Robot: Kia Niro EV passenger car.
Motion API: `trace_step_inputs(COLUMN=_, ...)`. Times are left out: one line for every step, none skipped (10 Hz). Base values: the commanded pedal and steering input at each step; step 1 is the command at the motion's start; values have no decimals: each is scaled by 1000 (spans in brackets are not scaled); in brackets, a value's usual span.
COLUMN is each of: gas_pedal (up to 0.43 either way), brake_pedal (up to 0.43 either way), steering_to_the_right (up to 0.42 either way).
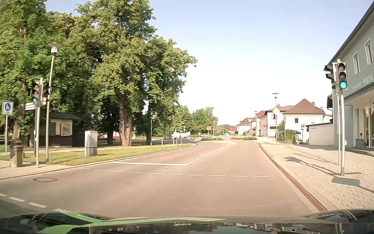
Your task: Follow the waypoints while adhering to traffic rules and regulations
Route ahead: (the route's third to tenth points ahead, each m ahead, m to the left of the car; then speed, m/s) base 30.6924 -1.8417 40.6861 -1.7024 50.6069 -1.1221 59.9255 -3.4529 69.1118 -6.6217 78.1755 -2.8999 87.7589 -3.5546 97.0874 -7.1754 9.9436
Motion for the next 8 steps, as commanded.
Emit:
trace_step_inputs(gas_pedal=130, brake_pedal=0, steering_to_the_right=89)
trace_step_inputs(gas_pedal=130, brake_pedal=0, steering_to_the_right=83)
trace_step_inputs(gas_pedal=130, brake_pedal=0, steering_to_the_right=76)
trace_step_inputs(gas_pedal=130, brake_pedal=0, steering_to_the_right=70)
trace_step_inputs(gas_pedal=130, brake_pedal=0, steering_to_the_right=66)
trace_step_inputs(gas_pedal=0, brake_pedal=0, steering_to_the_right=62)
trace_step_inputs(gas_pedal=0, brake_pedal=0, steering_to_the_right=59)
trace_step_inputs(gas_pedal=0, brake_pedal=0, steering_to_the_right=56)
